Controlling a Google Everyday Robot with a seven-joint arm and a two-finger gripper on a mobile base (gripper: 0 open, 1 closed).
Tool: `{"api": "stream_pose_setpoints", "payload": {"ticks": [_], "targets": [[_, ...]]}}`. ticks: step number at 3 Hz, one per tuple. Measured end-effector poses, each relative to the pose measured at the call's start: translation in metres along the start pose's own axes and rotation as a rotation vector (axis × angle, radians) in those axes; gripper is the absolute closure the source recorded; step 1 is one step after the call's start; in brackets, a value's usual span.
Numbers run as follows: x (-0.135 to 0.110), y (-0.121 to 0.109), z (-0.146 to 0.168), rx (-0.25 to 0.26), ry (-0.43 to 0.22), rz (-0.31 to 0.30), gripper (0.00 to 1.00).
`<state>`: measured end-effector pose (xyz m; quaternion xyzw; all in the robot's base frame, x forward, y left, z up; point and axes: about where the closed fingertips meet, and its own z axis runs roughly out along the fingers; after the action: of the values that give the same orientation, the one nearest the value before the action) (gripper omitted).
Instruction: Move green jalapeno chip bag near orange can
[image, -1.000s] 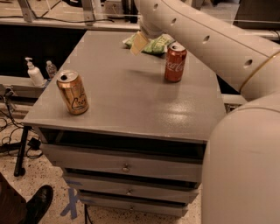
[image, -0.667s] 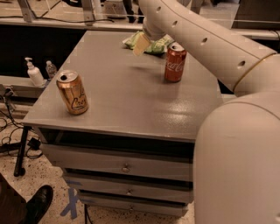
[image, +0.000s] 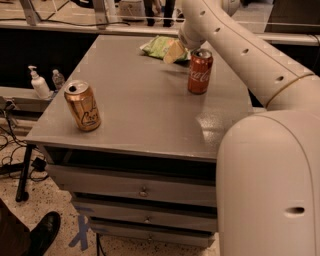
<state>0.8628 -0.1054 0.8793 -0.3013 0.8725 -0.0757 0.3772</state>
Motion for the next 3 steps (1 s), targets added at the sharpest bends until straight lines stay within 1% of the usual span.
{"api": "stream_pose_setpoints", "payload": {"ticks": [1, 2, 3], "targets": [[0.006, -0.006, 0.012, -0.036, 0.004, 0.03, 0.26], [0.012, -0.006, 0.022, -0.064, 0.022, 0.047, 0.49], [0.016, -0.007, 0.026, -0.078, 0.037, 0.056, 0.72]]}}
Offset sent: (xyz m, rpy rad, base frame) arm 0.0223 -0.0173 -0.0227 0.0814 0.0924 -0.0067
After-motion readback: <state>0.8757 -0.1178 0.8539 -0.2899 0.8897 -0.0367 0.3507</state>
